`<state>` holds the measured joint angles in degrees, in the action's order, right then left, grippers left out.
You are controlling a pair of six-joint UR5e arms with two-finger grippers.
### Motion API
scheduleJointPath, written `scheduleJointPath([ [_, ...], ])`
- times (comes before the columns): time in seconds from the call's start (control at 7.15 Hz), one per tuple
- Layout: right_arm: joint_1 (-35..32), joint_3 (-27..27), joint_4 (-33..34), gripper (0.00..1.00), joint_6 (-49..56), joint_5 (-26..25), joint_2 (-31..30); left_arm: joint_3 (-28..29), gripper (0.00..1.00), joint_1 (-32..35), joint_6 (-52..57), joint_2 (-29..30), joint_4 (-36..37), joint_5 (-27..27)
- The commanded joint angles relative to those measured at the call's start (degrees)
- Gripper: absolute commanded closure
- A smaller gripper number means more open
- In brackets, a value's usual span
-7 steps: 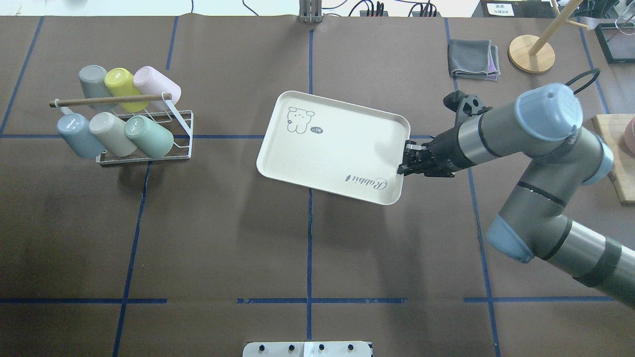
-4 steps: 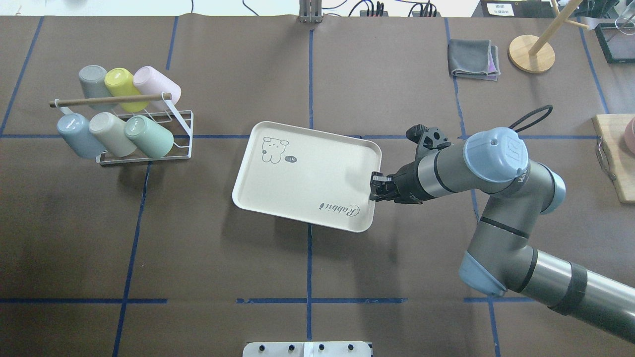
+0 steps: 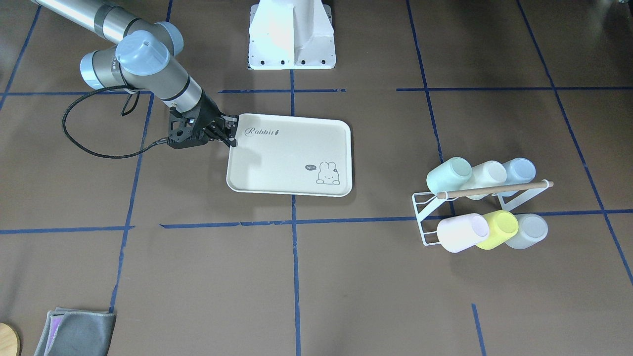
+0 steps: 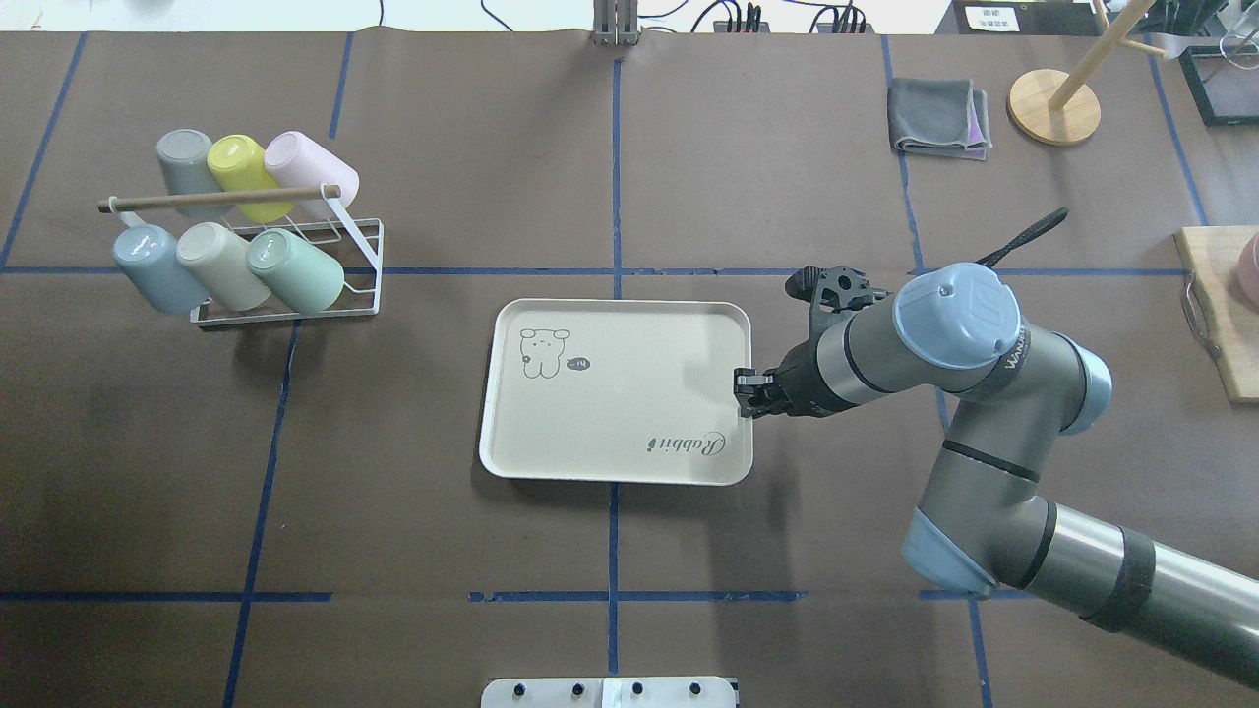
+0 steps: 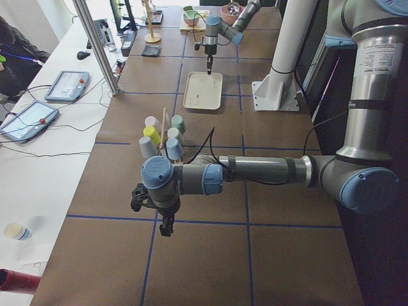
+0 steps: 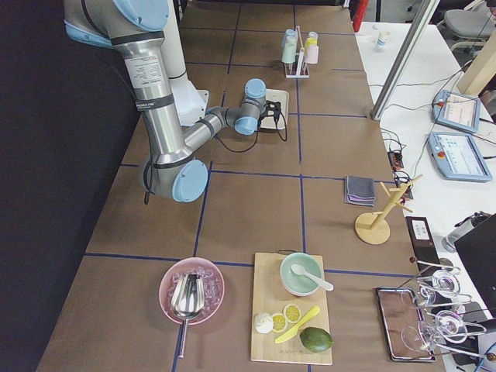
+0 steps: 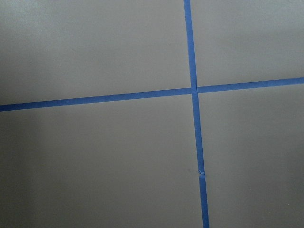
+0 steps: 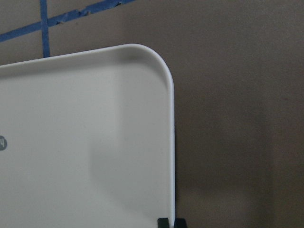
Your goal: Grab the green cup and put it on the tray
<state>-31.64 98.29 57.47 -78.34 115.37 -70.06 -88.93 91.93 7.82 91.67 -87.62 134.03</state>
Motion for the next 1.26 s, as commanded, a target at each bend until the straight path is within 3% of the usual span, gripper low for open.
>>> scheduleJointPath([
  [0.0,-0.3,0.1,0.8,1.0,0.9,0.9,0.3,0.1,0.0,0.0,0.0,0.0,0.0,0.0],
  [0.14,-0.3,0.1,0.7,1.0,0.9,0.9,0.3,0.2,0.0,0.0,0.0,0.1,-0.1,0.0],
  [0.28,-0.2,-0.1,0.6,0.86,0.8,0.7,0.3,0.2,0.0,0.0,0.0,0.1,0.0,0.0],
  [0.42,-0.2,-0.4,0.4,0.16,0.9,0.5,0.2,0.2,0.0,0.0,0.0,0.1,-0.1,0.0],
  [0.56,-0.1,-0.4,0.1,0.0,0.6,-0.2,0.0,0.1,0.0,0.0,0.0,0.2,-0.1,0.0],
  [1.12,-3.1,1.1,0.9,0.0,0.3,0.5,0.3,-3.0,0.0,-0.3,-0.3,1.9,0.1,0.0],
])
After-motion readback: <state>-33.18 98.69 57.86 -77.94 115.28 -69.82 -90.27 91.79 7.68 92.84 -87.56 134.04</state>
